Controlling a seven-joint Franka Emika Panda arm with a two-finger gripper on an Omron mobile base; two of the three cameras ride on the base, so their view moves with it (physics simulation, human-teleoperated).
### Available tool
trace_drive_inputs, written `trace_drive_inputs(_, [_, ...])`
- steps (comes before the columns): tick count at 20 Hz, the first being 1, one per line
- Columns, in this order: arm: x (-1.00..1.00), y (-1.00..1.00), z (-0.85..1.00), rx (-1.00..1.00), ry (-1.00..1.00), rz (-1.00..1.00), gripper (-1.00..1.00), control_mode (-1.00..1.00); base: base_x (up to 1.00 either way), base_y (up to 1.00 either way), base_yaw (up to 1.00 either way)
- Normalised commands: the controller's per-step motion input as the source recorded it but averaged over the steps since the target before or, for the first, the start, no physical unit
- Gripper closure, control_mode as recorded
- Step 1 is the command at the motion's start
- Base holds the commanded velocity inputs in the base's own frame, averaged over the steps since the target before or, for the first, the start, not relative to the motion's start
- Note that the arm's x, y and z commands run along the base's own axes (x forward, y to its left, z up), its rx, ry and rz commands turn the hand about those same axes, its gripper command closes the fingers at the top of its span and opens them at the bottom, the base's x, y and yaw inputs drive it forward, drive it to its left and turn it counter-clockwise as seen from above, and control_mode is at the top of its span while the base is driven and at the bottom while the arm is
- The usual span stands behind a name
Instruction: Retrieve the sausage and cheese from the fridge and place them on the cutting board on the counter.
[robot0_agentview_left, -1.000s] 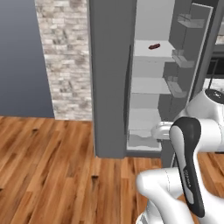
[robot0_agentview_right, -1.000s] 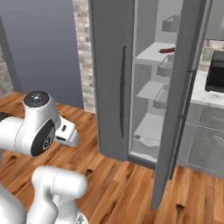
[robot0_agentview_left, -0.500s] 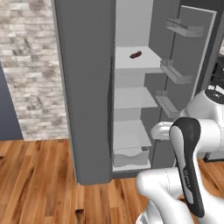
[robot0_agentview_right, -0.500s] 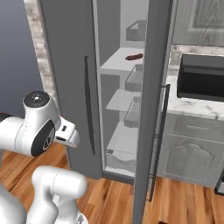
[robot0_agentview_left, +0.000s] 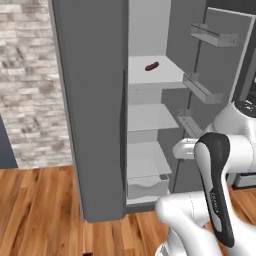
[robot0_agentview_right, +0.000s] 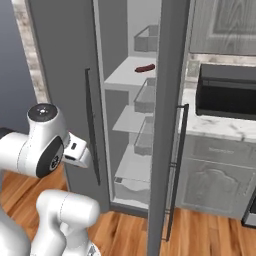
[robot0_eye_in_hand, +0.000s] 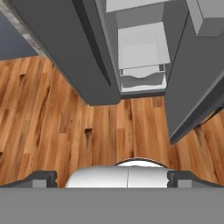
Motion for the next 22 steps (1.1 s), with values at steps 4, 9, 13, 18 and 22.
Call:
trace_drive_inputs(4, [0.00, 0.00, 0.00, 0.00, 0.00, 0.00, -1.00, 1.00, 0.52, 0.01, -0.17])
trace_drive_inputs(9, [0.00, 0.00, 0.00, 0.00, 0.00, 0.00, -1.00, 1.00, 0.52, 0.34, -0.18])
trace_drive_inputs(13, [0.00, 0.00, 0.00, 0.00, 0.00, 0.00, -1.00, 1.00, 0.43, 0.35, -0.21])
trace_drive_inputs(18, [0.00, 0.00, 0.00, 0.00, 0.00, 0.00, -1.00, 1.00, 0.31, 0.37, -0.20])
trace_drive_inputs(22, [0.00, 0.00, 0.00, 0.00, 0.00, 0.00, -1.00, 1.00, 0.51, 0.27, -0.21])
